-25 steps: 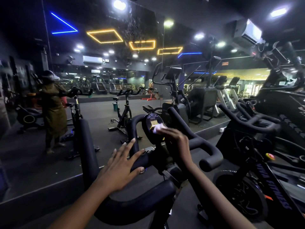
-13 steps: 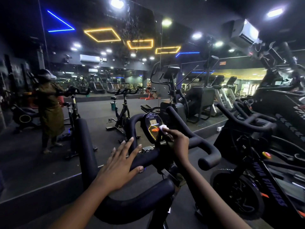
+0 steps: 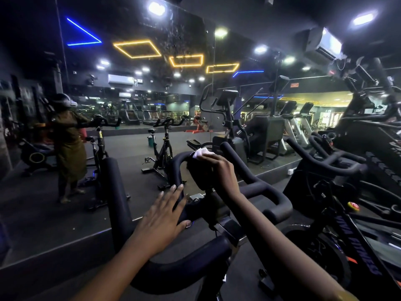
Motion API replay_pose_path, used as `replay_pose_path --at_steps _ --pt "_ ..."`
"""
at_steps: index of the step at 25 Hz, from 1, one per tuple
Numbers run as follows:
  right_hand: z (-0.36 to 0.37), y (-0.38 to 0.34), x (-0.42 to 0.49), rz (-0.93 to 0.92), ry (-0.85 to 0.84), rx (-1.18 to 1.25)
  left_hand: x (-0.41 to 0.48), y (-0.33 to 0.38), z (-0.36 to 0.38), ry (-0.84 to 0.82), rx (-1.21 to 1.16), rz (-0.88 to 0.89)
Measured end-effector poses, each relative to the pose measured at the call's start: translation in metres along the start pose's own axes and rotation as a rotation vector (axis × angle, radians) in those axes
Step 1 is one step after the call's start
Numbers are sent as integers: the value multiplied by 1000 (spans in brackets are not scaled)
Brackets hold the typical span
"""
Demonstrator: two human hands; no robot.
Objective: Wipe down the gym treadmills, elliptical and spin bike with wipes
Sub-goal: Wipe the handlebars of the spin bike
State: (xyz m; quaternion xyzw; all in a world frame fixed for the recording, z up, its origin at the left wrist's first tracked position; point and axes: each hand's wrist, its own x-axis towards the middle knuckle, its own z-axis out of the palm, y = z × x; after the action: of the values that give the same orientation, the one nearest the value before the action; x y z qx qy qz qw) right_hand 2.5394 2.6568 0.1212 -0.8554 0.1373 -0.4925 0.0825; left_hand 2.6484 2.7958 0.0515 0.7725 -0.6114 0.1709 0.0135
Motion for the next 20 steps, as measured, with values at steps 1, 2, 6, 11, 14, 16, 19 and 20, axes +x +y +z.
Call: replay_pose_path --at_steps 1,2,6,11,14,16,19,20 --pt "1 -1 -5 -30 -2 -7 1 -2 3 21 0 12" --pt "2 1 -13 -63 -3 -12 1 -2 2 43 3 7" --pt "-4 22 -55 -143 -96 -41 0 -1 1 148 8 -49" --pt "-14 31 -44 -44 -6 22 -2 -1 1 93 -2 -24" --pt "-1 39 0 48 102 -16 0 0 2 77 23 12" --pt "8 39 7 214 138 26 0 -1 3 85 28 9" --pt "9 36 -13 421 177 135 -1 -2 3 191 47 -15" --pt "7 34 -24 416 185 148 1 -1 3 261 63 -12"
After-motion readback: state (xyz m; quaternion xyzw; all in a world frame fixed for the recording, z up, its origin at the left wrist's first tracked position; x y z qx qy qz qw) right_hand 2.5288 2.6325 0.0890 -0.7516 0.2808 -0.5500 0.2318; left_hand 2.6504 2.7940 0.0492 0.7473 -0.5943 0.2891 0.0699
